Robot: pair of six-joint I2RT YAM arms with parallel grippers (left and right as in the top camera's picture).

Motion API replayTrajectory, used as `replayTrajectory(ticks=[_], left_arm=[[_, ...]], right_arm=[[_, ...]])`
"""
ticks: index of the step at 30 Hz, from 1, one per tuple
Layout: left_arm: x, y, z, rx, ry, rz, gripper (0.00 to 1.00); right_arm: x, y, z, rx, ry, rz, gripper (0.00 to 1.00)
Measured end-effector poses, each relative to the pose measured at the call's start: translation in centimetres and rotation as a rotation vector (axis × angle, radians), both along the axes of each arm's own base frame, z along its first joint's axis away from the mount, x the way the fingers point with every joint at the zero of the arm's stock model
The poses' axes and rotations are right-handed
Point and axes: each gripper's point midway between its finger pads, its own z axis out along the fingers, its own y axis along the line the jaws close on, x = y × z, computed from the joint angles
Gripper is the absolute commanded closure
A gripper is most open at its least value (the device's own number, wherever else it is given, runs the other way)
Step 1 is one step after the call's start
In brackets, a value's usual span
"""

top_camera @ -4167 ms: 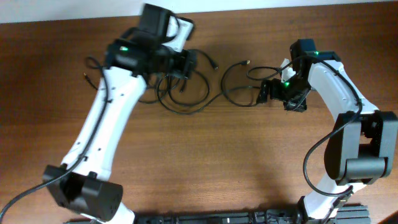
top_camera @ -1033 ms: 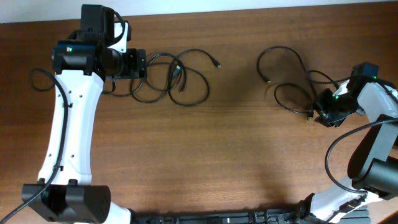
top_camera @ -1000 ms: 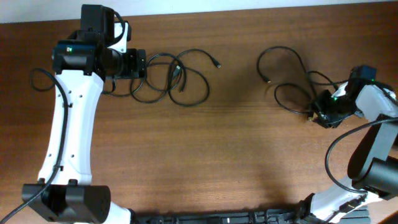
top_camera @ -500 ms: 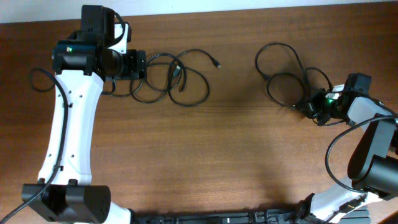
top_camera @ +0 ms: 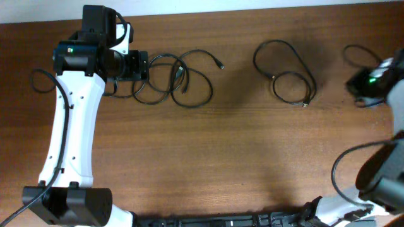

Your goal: Untangle cables

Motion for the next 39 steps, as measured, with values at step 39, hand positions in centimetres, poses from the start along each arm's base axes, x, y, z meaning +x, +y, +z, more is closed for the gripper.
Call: replayTrajectory(ticks=[39], left_arm=[[0.0, 0.0, 0.0, 0.000, -0.002, 0.000, 0.20]], right_arm=[[4.4, 21.0, -9.5, -0.458, 0.408, 0.992, 0.60]])
